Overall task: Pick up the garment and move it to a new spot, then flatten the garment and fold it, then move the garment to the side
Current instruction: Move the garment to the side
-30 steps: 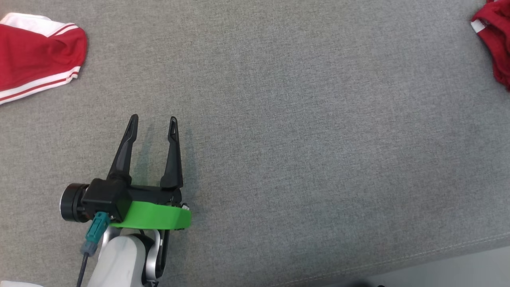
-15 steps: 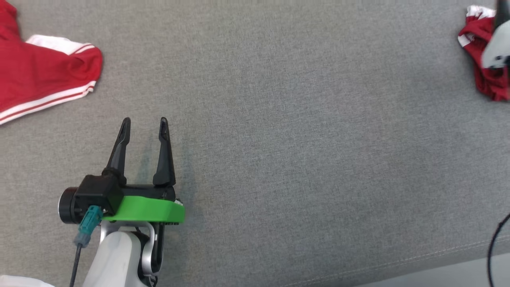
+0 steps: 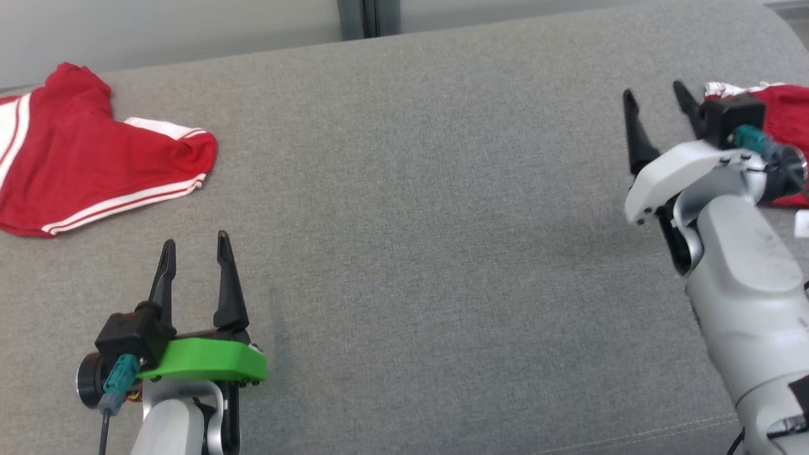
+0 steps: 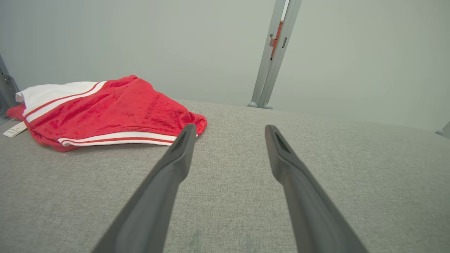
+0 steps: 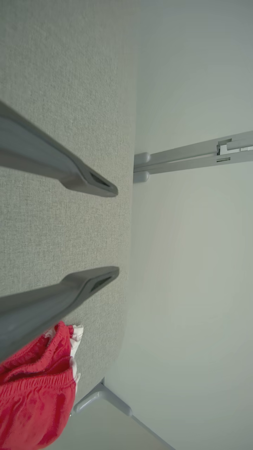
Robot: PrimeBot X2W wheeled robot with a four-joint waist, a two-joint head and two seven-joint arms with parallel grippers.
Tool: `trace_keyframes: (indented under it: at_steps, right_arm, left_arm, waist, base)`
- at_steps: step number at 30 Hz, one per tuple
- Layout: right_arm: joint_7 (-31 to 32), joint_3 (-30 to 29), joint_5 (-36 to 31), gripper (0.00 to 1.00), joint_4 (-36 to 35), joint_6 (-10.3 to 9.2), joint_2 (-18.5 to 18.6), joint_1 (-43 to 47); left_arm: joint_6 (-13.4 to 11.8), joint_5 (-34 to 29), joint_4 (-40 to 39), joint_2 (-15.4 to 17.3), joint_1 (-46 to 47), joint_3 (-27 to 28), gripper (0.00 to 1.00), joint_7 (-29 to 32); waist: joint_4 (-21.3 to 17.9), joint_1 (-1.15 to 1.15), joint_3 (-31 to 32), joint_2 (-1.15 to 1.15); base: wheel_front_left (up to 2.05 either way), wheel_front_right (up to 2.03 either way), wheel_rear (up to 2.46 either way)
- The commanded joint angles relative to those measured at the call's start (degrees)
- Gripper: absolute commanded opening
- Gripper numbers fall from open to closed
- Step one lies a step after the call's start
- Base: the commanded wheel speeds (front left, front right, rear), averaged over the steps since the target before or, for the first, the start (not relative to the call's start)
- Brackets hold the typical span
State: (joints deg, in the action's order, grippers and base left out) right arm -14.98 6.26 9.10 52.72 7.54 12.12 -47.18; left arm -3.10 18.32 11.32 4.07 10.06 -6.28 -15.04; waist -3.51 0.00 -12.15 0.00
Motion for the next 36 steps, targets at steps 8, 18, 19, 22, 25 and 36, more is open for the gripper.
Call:
trace_keyframes:
  at_steps: [8, 18, 19, 22, 25, 36]
  right_arm:
    - [-0.22, -2.55, -1.09, 1.0, -16.52, -0.1, -5.32, 18.28]
    - [0.24, -4.97, -2.71, 1.0, -32.43, -0.1, -8.97, 37.03]
    - [0.44, -4.96, -2.96, 1.0, -33.54, -0.1, -9.07, 38.21]
    - [0.81, -4.21, -1.86, 1.0, -36.98, -0.1, -9.21, 41.53]
    - [1.1, -3.58, -0.48, 1.0, -39.22, -0.1, -9.18, 43.57]
    - [0.98, -3.53, 1.38, 1.0, -41.22, -0.1, -9.2, 45.48]
  left_arm:
    - [0.93, -0.47, 0.84, -0.72, -5.87, 2.21, 1.0, -0.17]
    - [0.51, -0.2, 0.13, -1.11, -11.62, 0.01, 1.0, -0.11]
    - [0.42, -0.18, 0.04, -1.11, -12.01, -0.28, 1.0, -0.11]
    - [0.01, 0.48, -0.16, -1.13, -12.71, -1.06, 1.0, -0.11]
    - [-0.43, 0.97, -0.14, -1.13, -13.02, -1.78, 1.0, -0.11]
    - [-0.48, 1.46, 1.18, -1.14, -12.07, -2.56, 1.0, -0.11]
  waist:
    - [2.24, 0.0, 8.53, 0.0]
    - [2.62, 0.0, 11.65, 0.0]
    - [2.65, 0.0, 11.78, 0.0]
    - [2.7, 0.0, 12.17, 0.0]
    - [2.67, 0.0, 12.3, 0.0]
    - [2.62, 0.0, 12.51, 0.0]
  base:
    - [0.0, 0.0, 0.0]
    - [0.0, 0.0, 0.0]
    - [0.0, 0.0, 0.0]
    - [0.0, 0.0, 0.0]
    - [0.0, 0.0, 0.0]
    - [0.0, 0.0, 0.0]
